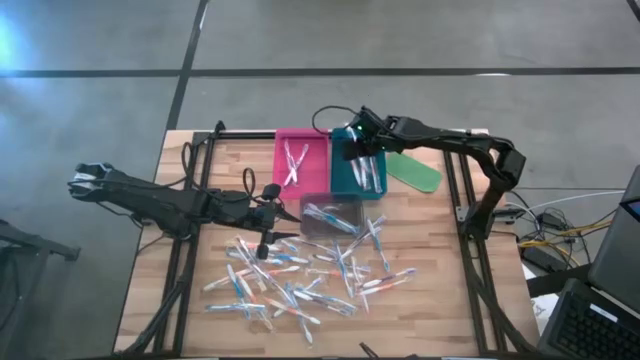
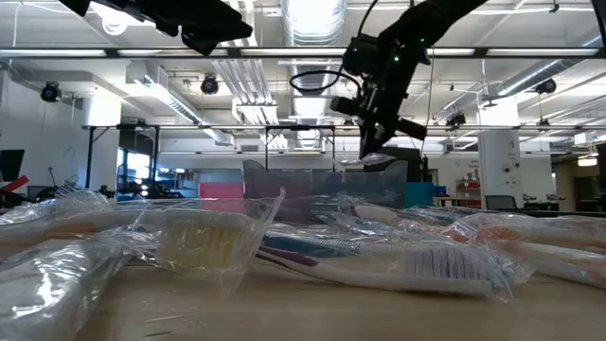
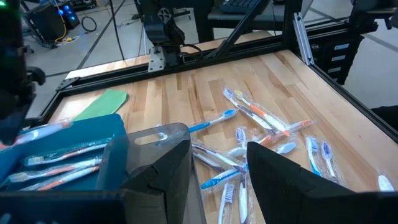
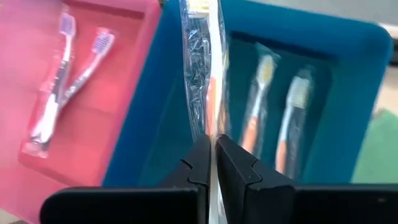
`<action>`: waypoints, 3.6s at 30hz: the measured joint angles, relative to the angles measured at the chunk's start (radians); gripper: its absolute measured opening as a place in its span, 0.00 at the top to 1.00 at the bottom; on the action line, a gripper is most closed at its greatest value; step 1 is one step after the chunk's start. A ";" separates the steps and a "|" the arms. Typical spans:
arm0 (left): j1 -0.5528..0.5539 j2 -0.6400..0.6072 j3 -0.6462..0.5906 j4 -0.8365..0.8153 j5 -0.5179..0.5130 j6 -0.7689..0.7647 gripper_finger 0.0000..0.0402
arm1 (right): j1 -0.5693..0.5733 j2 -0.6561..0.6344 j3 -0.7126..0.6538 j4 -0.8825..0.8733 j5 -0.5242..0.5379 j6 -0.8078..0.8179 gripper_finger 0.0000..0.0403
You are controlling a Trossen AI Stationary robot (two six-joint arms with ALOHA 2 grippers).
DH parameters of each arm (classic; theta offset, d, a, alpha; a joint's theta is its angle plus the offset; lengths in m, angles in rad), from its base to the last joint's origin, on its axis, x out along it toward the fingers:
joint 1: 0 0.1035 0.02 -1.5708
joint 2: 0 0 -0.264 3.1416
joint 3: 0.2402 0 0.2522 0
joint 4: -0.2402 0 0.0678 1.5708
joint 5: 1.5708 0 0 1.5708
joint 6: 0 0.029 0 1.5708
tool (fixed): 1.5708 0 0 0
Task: Pick & Place Toothbrushes
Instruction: Put the orange toothbrush into the blue bin, then put the purple toothbrush into the pink bin
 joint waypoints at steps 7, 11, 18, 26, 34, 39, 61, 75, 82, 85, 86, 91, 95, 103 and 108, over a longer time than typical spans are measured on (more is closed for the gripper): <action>0.000 0.000 0.000 0.000 0.000 0.000 0.59 | -0.006 -0.053 -0.143 0.113 0.007 0.052 0.98; 0.000 0.000 0.000 0.000 0.000 0.000 0.59 | -0.007 -0.066 -0.228 0.225 0.004 0.081 0.97; 0.000 0.000 0.000 0.000 0.000 0.000 0.59 | -0.027 -0.063 -0.325 0.354 0.000 0.104 0.97; 0.000 0.000 0.000 0.000 0.000 0.000 0.59 | -0.038 -0.063 -0.381 0.371 0.023 0.124 0.97; 0.000 0.000 0.000 0.000 0.000 0.000 0.59 | -0.039 -0.063 -0.401 0.395 0.023 0.124 0.97; 0.000 0.000 0.000 0.000 0.000 0.000 0.59 | -0.039 -0.063 -0.401 0.395 0.023 0.122 0.96; 0.000 0.000 0.000 0.000 0.000 0.000 0.59 | -0.063 -0.066 -0.348 0.389 -0.108 0.118 0.70; 0.000 0.000 0.000 0.000 0.000 0.000 0.59 | -0.065 -0.080 -0.045 0.121 -0.145 -0.060 0.61; 0.000 0.000 0.000 0.000 0.000 0.000 0.59 | -0.057 -0.085 0.149 -0.158 -0.137 -0.182 0.66; 0.000 0.000 0.000 0.000 0.000 0.000 0.59 | -0.038 -0.103 0.200 -0.211 -0.134 -0.235 0.70; 0.000 0.000 0.000 0.000 0.000 0.000 0.59 | -0.030 -0.113 0.209 -0.217 -0.134 -0.252 0.71; 0.000 0.000 0.000 0.000 0.000 0.000 0.59 | 0.001 -0.185 0.218 -0.220 -0.134 -0.321 0.79; 0.000 0.000 0.000 0.000 0.000 0.000 0.59 | 0.036 -0.269 0.197 -0.232 -0.132 -0.391 0.85; 0.000 0.000 0.000 0.000 0.000 0.000 0.59 | 0.127 -0.458 0.144 -0.237 -0.133 -0.561 0.95; 0.000 0.000 0.000 0.000 0.000 0.000 0.59 | 0.160 -0.560 0.105 -0.240 -0.136 -0.594 0.98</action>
